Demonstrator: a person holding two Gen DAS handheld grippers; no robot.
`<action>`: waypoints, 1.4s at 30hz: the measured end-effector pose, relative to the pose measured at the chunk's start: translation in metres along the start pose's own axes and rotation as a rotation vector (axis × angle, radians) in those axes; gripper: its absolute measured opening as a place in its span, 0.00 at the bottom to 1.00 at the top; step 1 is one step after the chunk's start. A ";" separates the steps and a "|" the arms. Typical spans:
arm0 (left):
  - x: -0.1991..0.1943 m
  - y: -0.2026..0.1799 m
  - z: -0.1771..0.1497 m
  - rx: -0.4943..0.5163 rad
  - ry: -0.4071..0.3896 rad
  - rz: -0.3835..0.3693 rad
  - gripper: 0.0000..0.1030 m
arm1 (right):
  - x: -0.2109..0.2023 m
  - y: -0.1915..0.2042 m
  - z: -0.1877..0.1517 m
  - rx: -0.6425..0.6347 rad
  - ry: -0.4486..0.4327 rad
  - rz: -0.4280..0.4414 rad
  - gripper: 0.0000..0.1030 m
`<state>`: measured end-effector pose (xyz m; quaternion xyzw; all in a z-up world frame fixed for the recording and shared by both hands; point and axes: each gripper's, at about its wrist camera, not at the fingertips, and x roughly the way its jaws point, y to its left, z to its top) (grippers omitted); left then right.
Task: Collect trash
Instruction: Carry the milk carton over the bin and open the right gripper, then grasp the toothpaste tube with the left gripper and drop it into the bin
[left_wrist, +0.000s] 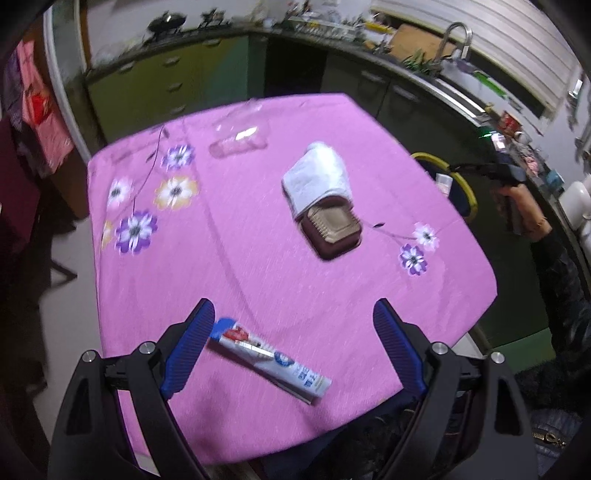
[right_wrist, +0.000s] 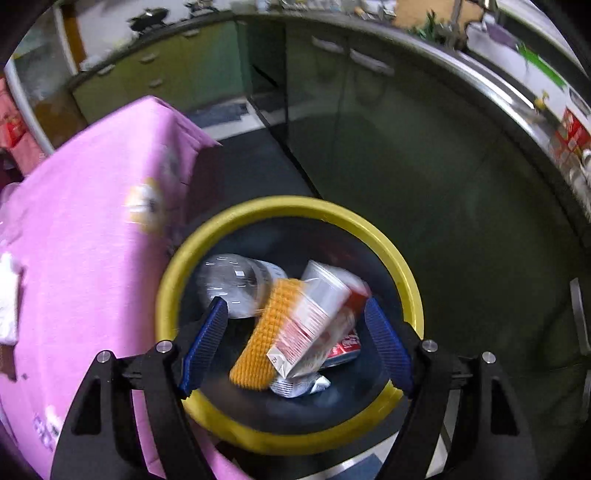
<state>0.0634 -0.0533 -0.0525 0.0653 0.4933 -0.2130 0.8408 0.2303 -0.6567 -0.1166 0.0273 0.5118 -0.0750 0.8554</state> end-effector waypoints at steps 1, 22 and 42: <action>0.003 0.002 -0.001 -0.019 0.026 0.005 0.81 | -0.010 0.003 -0.003 -0.015 -0.017 0.010 0.74; 0.086 0.035 -0.033 -0.400 0.374 -0.045 0.61 | -0.050 0.048 -0.030 -0.140 -0.094 0.157 0.76; 0.104 0.000 -0.006 -0.207 0.350 -0.035 0.19 | -0.044 0.044 -0.033 -0.131 -0.065 0.163 0.76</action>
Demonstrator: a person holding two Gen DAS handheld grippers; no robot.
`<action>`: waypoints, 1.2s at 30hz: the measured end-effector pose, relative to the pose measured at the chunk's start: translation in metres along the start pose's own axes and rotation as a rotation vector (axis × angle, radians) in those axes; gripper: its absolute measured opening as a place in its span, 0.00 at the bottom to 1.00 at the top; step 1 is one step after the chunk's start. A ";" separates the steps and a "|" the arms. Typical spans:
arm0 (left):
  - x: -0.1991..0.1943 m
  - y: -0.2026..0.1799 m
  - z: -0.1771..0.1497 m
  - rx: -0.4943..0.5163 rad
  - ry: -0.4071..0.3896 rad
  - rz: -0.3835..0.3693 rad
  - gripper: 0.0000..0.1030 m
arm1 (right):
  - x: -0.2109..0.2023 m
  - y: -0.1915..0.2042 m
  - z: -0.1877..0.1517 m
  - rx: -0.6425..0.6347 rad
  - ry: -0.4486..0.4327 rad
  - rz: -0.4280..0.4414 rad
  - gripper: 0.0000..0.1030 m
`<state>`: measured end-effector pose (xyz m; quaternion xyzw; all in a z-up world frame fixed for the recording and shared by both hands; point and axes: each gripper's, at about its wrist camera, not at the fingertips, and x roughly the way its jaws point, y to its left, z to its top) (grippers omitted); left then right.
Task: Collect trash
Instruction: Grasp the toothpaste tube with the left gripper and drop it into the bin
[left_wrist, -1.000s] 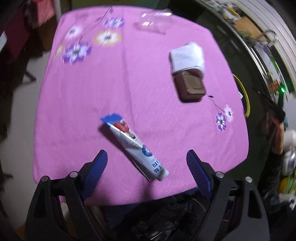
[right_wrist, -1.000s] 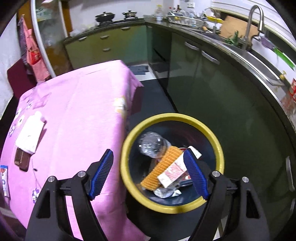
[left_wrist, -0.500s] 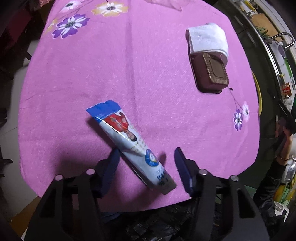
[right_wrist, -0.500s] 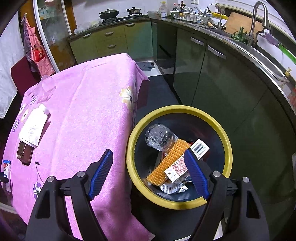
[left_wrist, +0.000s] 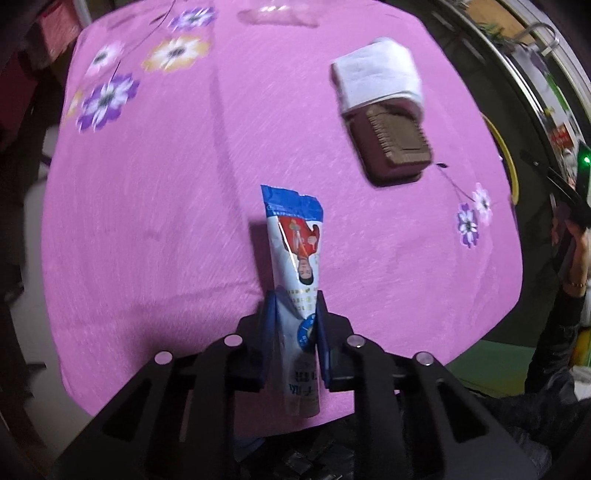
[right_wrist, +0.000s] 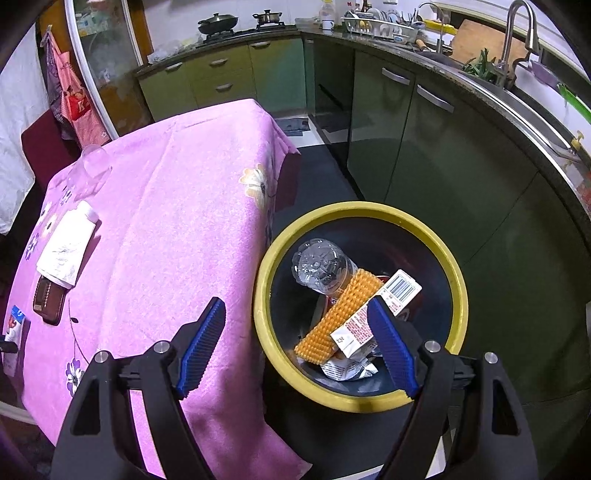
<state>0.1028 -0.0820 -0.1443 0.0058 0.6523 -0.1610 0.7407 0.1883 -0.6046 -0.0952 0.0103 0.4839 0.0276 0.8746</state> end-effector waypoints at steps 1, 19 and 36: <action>-0.003 -0.002 0.002 0.013 -0.007 0.000 0.19 | -0.001 -0.002 0.000 0.004 -0.001 -0.001 0.76; -0.020 -0.208 0.098 0.587 -0.071 -0.130 0.19 | -0.074 -0.068 -0.055 0.154 -0.072 -0.071 0.76; 0.124 -0.428 0.208 0.867 -0.032 -0.100 0.27 | -0.085 -0.116 -0.108 0.275 -0.015 -0.102 0.76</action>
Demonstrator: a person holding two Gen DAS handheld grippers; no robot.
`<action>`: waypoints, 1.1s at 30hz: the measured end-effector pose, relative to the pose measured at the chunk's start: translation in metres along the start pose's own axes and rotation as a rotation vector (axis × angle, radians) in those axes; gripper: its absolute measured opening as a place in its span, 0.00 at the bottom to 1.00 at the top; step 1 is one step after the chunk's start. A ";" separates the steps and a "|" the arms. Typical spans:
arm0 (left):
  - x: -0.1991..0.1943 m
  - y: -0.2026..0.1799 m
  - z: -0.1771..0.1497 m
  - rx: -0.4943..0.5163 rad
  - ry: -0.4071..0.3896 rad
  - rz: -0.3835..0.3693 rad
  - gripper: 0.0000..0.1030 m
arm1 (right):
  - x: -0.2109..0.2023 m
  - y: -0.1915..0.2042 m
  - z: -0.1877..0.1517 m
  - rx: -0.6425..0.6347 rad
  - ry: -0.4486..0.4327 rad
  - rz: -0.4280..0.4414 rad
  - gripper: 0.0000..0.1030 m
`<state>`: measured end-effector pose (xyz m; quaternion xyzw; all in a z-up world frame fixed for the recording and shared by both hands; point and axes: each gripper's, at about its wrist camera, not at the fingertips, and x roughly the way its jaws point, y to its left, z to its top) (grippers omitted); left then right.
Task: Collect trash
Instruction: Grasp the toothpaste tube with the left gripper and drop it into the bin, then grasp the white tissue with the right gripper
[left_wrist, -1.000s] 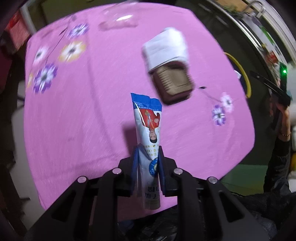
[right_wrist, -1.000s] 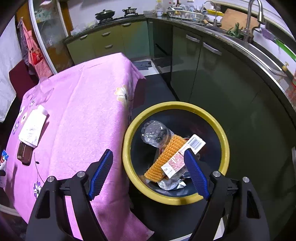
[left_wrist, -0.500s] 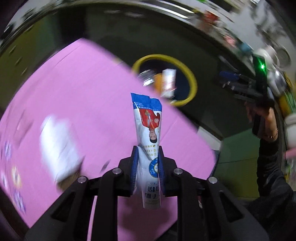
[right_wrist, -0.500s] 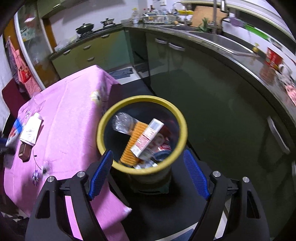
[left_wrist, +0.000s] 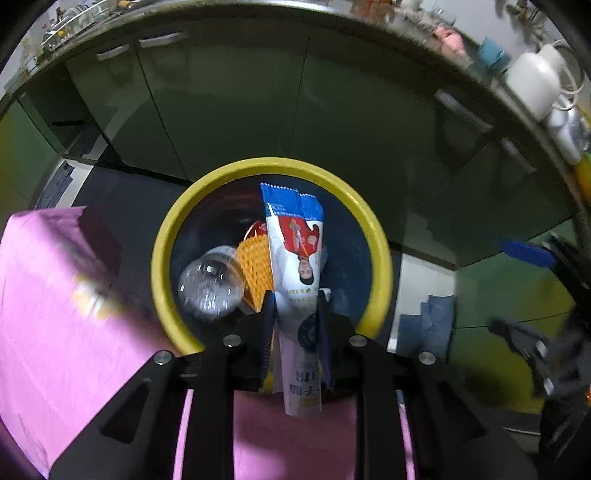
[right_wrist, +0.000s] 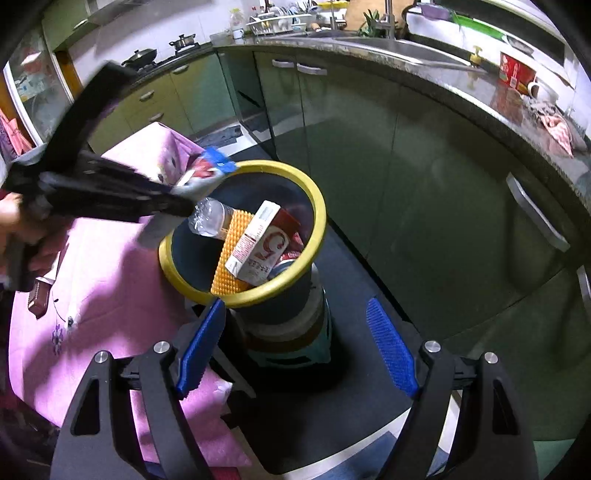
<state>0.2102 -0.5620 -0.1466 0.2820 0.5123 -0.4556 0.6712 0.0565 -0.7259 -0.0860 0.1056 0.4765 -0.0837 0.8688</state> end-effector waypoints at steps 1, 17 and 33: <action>0.005 0.000 0.004 0.005 0.011 0.014 0.32 | 0.001 0.000 0.000 0.001 0.005 0.002 0.76; -0.159 0.039 -0.153 -0.187 -0.258 0.017 0.65 | -0.008 0.065 0.014 -0.133 -0.020 0.038 0.76; -0.243 0.094 -0.428 -0.598 -0.368 0.226 0.71 | 0.032 0.323 0.038 -0.512 0.066 0.477 0.76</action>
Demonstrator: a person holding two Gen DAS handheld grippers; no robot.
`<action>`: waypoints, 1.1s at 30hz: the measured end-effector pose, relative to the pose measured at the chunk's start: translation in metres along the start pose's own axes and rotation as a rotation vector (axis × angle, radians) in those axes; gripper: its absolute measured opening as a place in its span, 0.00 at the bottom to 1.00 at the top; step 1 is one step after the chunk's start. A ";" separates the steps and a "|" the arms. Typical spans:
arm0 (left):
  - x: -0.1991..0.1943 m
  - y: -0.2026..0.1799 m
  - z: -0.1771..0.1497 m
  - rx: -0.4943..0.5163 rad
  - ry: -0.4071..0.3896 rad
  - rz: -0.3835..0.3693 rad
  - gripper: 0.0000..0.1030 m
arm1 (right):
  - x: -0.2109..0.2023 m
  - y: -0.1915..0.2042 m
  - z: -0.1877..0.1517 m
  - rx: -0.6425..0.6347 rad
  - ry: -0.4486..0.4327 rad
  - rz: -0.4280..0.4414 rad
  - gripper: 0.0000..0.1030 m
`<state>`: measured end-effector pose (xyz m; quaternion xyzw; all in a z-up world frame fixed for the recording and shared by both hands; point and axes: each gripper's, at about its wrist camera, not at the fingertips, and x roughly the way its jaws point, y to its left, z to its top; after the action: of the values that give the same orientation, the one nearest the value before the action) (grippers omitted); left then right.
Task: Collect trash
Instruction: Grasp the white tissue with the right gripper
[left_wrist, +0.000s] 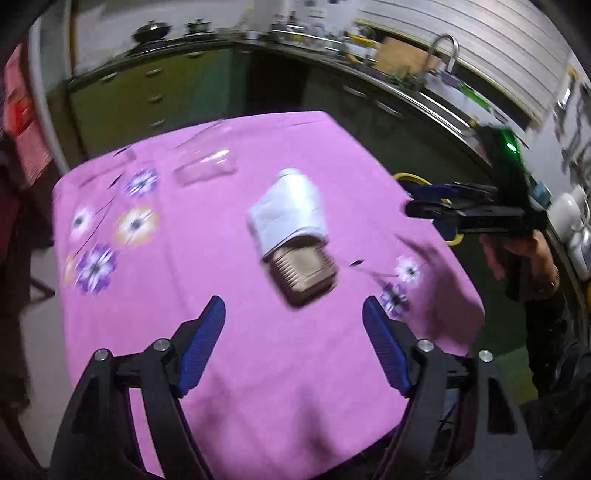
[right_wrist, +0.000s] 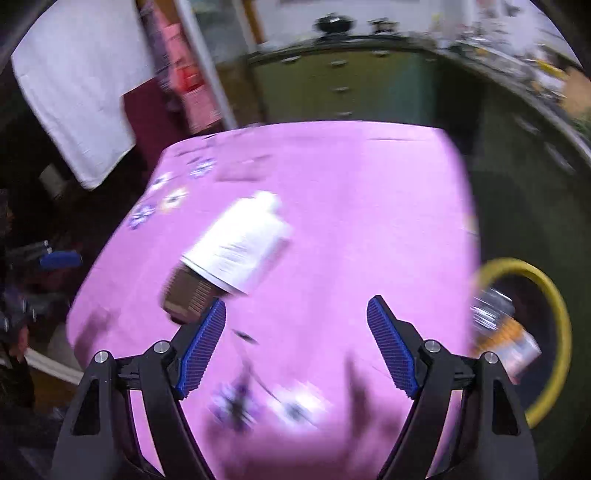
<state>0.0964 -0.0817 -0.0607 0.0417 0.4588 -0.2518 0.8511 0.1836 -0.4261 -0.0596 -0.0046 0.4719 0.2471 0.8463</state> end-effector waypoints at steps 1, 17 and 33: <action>-0.003 0.004 -0.006 -0.010 -0.005 0.012 0.71 | 0.010 0.007 0.007 -0.005 0.009 0.019 0.76; 0.003 0.032 -0.031 -0.065 0.005 -0.054 0.71 | 0.101 0.065 0.043 -0.069 0.134 -0.036 0.60; 0.013 0.036 -0.032 -0.064 0.030 -0.060 0.72 | 0.011 0.055 0.041 -0.024 -0.026 -0.004 0.04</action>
<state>0.0953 -0.0460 -0.0955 0.0045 0.4805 -0.2618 0.8370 0.1982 -0.3632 -0.0334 -0.0126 0.4579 0.2511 0.8527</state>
